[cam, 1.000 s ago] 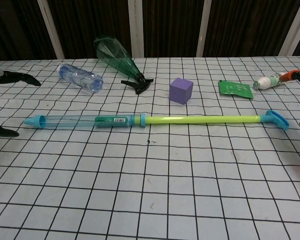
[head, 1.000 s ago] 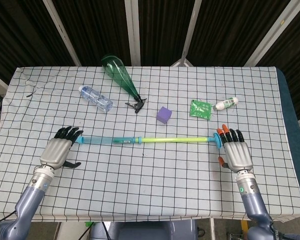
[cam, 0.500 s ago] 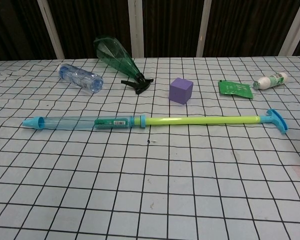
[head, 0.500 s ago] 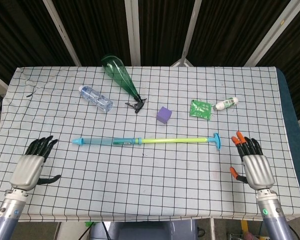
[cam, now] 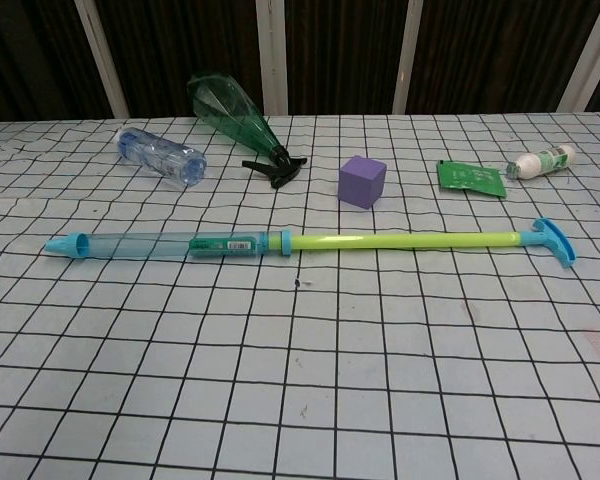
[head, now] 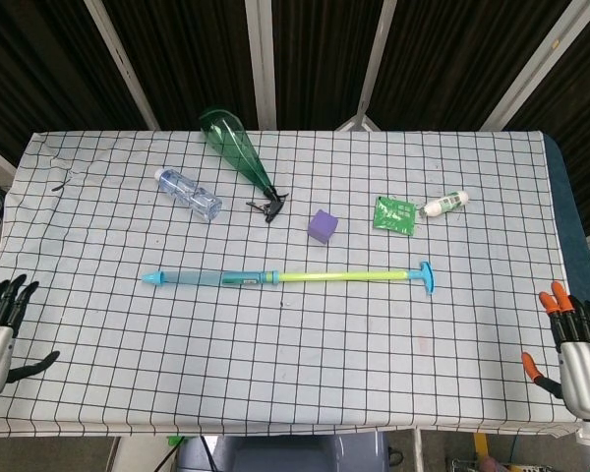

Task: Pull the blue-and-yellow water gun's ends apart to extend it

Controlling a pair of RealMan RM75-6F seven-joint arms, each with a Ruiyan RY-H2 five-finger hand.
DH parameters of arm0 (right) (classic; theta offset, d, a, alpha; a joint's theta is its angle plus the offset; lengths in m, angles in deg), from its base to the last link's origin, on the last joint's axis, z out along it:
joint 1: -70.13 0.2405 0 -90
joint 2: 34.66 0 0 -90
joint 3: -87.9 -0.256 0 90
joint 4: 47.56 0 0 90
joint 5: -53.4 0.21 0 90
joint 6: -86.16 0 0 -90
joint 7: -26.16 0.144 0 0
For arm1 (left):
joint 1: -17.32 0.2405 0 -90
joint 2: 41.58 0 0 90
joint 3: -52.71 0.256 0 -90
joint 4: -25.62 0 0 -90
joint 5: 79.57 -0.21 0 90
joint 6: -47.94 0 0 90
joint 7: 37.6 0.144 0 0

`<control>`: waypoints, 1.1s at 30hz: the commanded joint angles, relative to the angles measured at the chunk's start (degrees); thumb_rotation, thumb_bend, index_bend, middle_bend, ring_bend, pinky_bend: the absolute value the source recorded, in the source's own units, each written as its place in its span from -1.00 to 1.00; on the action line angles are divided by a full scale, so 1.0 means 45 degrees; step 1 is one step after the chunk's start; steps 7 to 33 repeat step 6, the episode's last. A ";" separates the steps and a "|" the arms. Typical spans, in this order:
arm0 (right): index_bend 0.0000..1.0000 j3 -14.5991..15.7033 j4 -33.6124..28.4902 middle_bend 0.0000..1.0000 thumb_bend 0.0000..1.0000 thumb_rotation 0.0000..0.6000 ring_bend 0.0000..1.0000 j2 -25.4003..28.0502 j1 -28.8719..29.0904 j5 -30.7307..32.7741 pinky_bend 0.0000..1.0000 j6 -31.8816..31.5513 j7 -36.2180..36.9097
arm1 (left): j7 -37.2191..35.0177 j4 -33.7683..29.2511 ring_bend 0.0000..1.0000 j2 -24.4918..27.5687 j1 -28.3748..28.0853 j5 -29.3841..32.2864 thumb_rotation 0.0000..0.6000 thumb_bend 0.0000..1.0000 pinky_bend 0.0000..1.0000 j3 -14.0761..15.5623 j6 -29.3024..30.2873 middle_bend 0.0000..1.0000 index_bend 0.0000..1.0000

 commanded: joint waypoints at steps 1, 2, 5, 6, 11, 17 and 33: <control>-1.00 -0.0197 0.0184 -1.00 -0.31 1.00 -1.00 0.0045 -0.0170 0.0054 -1.00 -0.0001 0.0428 | -0.0061 0.0181 -1.00 -0.0087 0.0070 0.0176 1.00 -0.70 -1.00 -0.0255 -0.0084 -1.00 -0.95; -1.00 -0.0219 0.0207 -1.00 -0.31 1.00 -1.00 0.0044 -0.0181 0.0071 -1.00 0.0069 0.0497 | -0.0047 0.0189 -1.00 -0.0103 0.0076 0.0206 1.00 -0.70 -1.00 -0.0313 -0.0129 -1.00 -0.95; -1.00 -0.0206 0.0274 -1.00 -0.31 1.00 -1.00 0.0040 -0.0196 -0.0133 -1.00 0.0227 0.0533 | -0.0116 0.0205 -1.00 -0.0129 0.0078 0.0275 1.00 -0.69 -1.00 -0.0475 -0.0315 -1.00 -0.95; -1.00 -0.0199 0.0342 -1.00 -0.31 1.00 -1.00 0.0001 -0.0179 -0.0313 -1.00 0.0215 0.0495 | -0.0196 0.0173 -1.00 -0.0108 0.0080 0.0331 1.00 -0.70 -1.00 -0.0510 -0.0410 -1.00 -0.95; -1.00 -0.0199 0.0342 -1.00 -0.31 1.00 -1.00 0.0001 -0.0179 -0.0313 -1.00 0.0215 0.0495 | -0.0196 0.0173 -1.00 -0.0108 0.0080 0.0331 1.00 -0.70 -1.00 -0.0510 -0.0410 -1.00 -0.95; -1.00 -0.0199 0.0342 -1.00 -0.31 1.00 -1.00 0.0001 -0.0179 -0.0313 -1.00 0.0215 0.0495 | -0.0196 0.0173 -1.00 -0.0108 0.0080 0.0331 1.00 -0.70 -1.00 -0.0510 -0.0410 -1.00 -0.95; -1.00 -0.0199 0.0342 -1.00 -0.31 1.00 -1.00 0.0001 -0.0179 -0.0313 -1.00 0.0215 0.0495 | -0.0196 0.0173 -1.00 -0.0108 0.0080 0.0331 1.00 -0.70 -1.00 -0.0510 -0.0410 -1.00 -0.95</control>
